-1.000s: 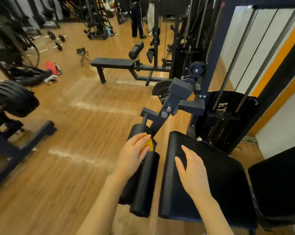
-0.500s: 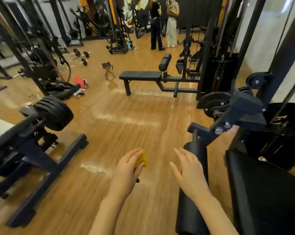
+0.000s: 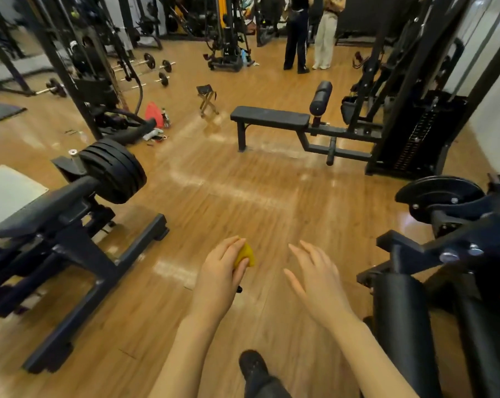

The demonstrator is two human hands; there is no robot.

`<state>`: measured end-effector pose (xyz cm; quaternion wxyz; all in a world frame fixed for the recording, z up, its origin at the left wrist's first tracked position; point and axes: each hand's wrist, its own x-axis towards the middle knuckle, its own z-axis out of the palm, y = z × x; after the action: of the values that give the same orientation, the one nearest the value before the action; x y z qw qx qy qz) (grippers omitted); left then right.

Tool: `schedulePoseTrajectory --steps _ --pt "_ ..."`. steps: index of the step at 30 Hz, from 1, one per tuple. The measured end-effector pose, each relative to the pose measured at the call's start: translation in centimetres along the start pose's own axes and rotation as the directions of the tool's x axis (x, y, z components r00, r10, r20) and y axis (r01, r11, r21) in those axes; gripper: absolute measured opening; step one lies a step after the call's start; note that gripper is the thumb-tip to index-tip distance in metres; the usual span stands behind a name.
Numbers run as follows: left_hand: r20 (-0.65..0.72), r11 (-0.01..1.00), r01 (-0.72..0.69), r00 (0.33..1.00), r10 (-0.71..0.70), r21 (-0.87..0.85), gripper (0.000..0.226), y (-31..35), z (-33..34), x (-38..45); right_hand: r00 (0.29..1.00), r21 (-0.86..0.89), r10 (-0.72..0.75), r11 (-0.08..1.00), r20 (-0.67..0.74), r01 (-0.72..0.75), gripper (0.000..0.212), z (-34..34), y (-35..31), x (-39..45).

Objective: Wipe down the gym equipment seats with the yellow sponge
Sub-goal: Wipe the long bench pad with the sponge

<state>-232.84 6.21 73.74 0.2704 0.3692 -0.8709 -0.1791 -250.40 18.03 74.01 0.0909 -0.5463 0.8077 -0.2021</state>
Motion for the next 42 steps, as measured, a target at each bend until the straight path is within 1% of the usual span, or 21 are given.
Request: schedulePoseTrajectory --steps 4,8,11,14,17,20,24,27,32,36,40,42 --pt "-0.018 0.999 0.030 0.999 -0.030 0.039 0.042 -5.7 -0.4 6.6 0.999 0.016 -0.052 0.999 0.015 0.052 0.055 3.2 -2.3 9.4" --pt "-0.031 0.995 0.060 0.998 -0.058 0.076 0.042 -11.8 -0.9 15.7 0.995 0.033 -0.094 0.995 -0.040 0.096 0.053 5.5 -4.1 21.2" --pt "-0.021 0.991 0.096 0.995 -0.094 0.098 0.042 -15.7 -1.5 22.5 0.991 0.083 -0.102 0.991 -0.082 0.108 0.057 6.1 -6.1 29.7" --pt "-0.040 0.989 0.098 0.995 -0.094 0.114 0.041 -18.9 -2.2 29.0 0.979 0.070 -0.181 0.980 -0.091 0.187 0.054 6.4 -8.1 37.7" --pt "-0.050 0.986 0.094 0.995 -0.088 0.136 0.035 -22.3 -2.4 34.9 0.969 0.050 -0.195 0.978 -0.154 0.204 0.049 7.0 -9.3 44.4" --pt "-0.068 0.987 0.080 0.995 -0.071 0.136 0.032 -25.5 -2.0 40.2 0.968 0.049 -0.183 0.980 -0.170 0.194 0.047 7.9 -9.7 49.9" --pt "-0.080 0.990 0.070 0.995 -0.061 0.121 0.033 -31.1 -0.3 48.7 0.978 0.009 -0.143 0.989 -0.153 0.146 0.049 9.6 -9.6 59.0" --pt "-0.069 0.996 0.051 0.997 -0.046 0.075 0.033 -35.7 1.2 56.5 0.979 -0.022 -0.111 0.994 -0.171 0.109 0.049 10.9 -9.4 66.8" --pt "-0.028 1.000 -0.011 1.000 0.011 0.019 0.033 -42.4 2.8 70.9 0.989 -0.013 0.009 1.000 -0.144 -0.011 0.051 11.7 -9.7 81.1" --pt "0.013 0.994 -0.100 0.995 0.100 0.037 0.033 -46.8 3.6 81.6 0.982 0.009 0.088 0.996 -0.166 -0.087 0.051 11.9 -9.9 91.6" --pt "0.059 0.997 -0.083 0.995 0.082 0.010 0.032 -50.3 6.1 90.0 0.972 0.028 0.173 0.985 -0.160 -0.170 0.050 12.9 -8.3 99.2" --pt "0.072 0.997 -0.073 0.995 0.073 0.003 0.033 -51.7 8.0 94.0 0.971 0.051 0.201 0.979 -0.130 -0.196 0.051 13.5 -7.1 103.1"
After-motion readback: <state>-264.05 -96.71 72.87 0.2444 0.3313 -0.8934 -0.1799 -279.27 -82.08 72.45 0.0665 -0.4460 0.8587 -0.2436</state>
